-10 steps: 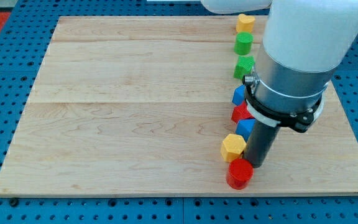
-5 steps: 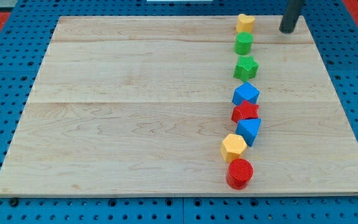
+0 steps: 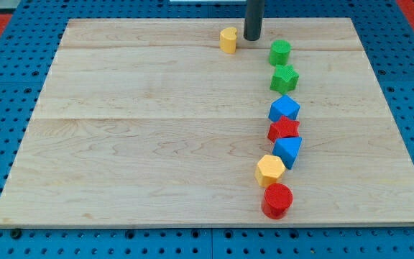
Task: Push the yellow heart to the left
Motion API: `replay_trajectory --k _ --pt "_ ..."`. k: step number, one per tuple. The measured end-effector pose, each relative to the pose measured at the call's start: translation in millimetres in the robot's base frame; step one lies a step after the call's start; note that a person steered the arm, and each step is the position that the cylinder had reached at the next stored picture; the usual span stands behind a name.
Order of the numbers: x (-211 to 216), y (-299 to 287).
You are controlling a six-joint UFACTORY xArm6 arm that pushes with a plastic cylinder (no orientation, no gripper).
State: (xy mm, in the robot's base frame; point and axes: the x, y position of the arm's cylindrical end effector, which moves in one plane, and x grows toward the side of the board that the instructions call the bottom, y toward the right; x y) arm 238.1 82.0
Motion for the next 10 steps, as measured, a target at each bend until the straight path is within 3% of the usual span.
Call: replay_trajectory --k 2,4,5,6,8,9,10 --pt "79.3 -115.1" --pt "41.2 -111.1" --pt "47.1 -142.3" --pt "112.4 -118.8" --pt "93.6 -130.2" --pt "105.1 -175.4" --pt "147.0 -201.2"
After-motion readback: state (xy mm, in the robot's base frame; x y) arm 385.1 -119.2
